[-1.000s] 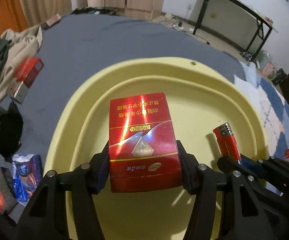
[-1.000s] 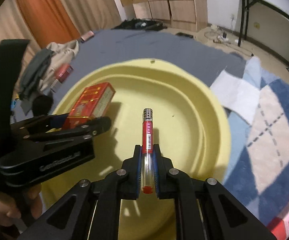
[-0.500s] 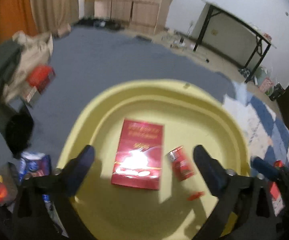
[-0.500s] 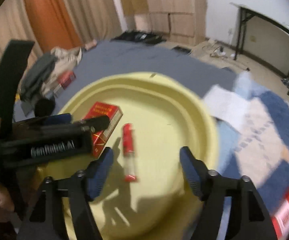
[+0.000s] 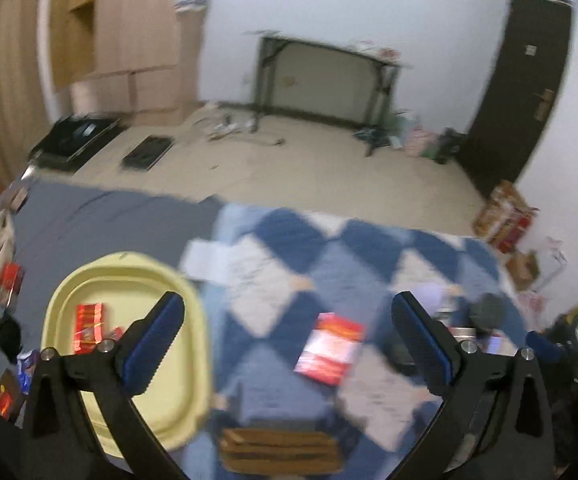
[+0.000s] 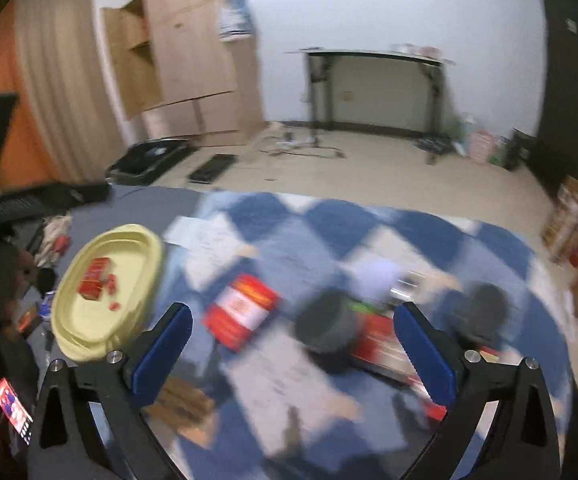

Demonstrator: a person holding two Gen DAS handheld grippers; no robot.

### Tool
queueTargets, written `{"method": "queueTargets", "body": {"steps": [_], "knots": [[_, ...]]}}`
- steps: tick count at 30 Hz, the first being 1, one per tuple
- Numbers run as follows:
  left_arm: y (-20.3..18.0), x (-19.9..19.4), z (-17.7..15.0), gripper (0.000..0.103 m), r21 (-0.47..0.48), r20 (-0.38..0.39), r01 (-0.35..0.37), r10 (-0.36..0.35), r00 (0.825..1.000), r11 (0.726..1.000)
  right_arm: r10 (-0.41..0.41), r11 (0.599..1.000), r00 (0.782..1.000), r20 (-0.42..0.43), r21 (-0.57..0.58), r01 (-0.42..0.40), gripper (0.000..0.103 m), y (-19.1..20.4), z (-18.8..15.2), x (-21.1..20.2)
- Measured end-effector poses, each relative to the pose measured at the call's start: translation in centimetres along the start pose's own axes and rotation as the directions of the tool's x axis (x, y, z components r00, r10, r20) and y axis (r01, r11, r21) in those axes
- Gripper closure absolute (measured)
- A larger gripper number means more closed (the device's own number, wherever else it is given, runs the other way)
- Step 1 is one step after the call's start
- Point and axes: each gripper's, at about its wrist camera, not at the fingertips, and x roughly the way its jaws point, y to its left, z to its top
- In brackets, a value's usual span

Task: Organize rigid objects
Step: 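Move both tools back over the rug toward the remaining packs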

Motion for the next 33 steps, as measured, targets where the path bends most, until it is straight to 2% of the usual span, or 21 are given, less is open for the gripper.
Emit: {"method": "queueTargets", "body": {"steps": [2,3,4,6,7,10,12,13,14,15,16,19,21,25,30,33], "knots": [[-2.6,-1.0,-0.5,0.0,0.032,0.008,0.007,-0.008,1.0,0.999,-0.049,0.998,0.999,-0.023,0.037,0.05,0.0,-4.1,-0.1,-0.8],[-3.9,-1.2,-0.9,0.0,0.05,0.0,0.003,-0.003,1.0,0.999,-0.073,0.995,0.997,-0.032,0.065,0.075,0.0,-5.9,-0.9,-2.5],[-4.8,-1.2,-1.4,0.0,0.064,-0.009,-0.003,0.004,1.0,0.998,-0.08,0.993,0.996,-0.039,0.088,0.083,0.0,-7.1,-1.1,-1.9],[-6.9,-0.6,-2.8,0.0,0.099,-0.035,-0.016,0.019,0.999,0.995,-0.076,0.989,0.995,-0.061,0.12,0.083,0.0,-9.7,-2.0,-4.6],[-7.4,-0.2,-3.5,0.0,0.103,-0.046,-0.016,0.021,0.999,0.995,-0.073,0.99,0.995,-0.067,0.113,0.08,0.0,-9.8,-1.9,-4.5],[-7.8,1.9,-6.2,0.0,0.047,-0.117,0.034,-0.028,0.993,0.998,-0.064,0.995,0.994,-0.087,0.075,0.071,0.0,-11.9,-3.0,-6.1],[-7.5,3.4,-8.0,0.0,-0.02,-0.146,0.067,-0.069,0.987,0.998,-0.061,0.993,0.995,-0.082,0.092,0.068,0.0,-13.2,-3.7,-6.0],[-7.5,4.2,-9.2,0.0,-0.034,-0.155,0.065,-0.07,0.986,0.997,-0.057,0.989,0.995,-0.085,0.13,0.068,0.0,-13.9,-4.3,-6.3],[-7.9,5.0,-9.8,0.0,-0.024,-0.175,0.043,-0.046,0.983,0.999,-0.055,0.986,0.994,-0.096,0.152,0.069,0.0,-14.4,-4.0,-4.2],[-8.4,6.1,-10.3,0.0,0.012,-0.217,0.012,-0.009,0.976,1.0,-0.042,0.984,0.993,-0.11,0.167,0.06,0.0,-14.7,-4.2,-3.7],[-8.8,6.6,-10.5,0.0,0.042,-0.226,0.017,-0.007,0.974,0.999,-0.027,0.985,0.992,-0.125,0.165,0.048,0.0,-15.1,-4.2,-3.5],[-9.7,7.6,-10.7,0.0,0.127,-0.213,0.004,0.023,0.977,0.992,-0.018,0.994,0.987,-0.162,0.099,0.034,0.0,-15.7,-3.7,-2.6],[-9.5,8.0,-10.8,0.0,0.119,-0.213,0.01,0.015,0.977,0.993,-0.028,0.998,0.988,-0.153,0.049,0.036,0.0,-15.8,-3.1,-2.9],[-9.2,9.0,-11.0,0.0,0.081,-0.256,0.047,-0.024,0.966,0.996,-0.029,0.998,0.982,-0.185,0.043,0.037,0.0,-16.5,-2.3,-0.2],[-9.2,9.8,-11.0,0.0,0.102,-0.255,0.018,0.008,0.967,0.995,0.0,0.999,0.98,-0.197,0.047,0.009,0.0,-16.5,-2.3,1.8],[-9.1,9.8,-10.9,0.0,0.082,-0.267,0.029,-0.006,0.964,0.996,0.008,0.999,0.979,-0.202,0.038,0.0,0.0,-16.7,-2.2,2.7]]}}
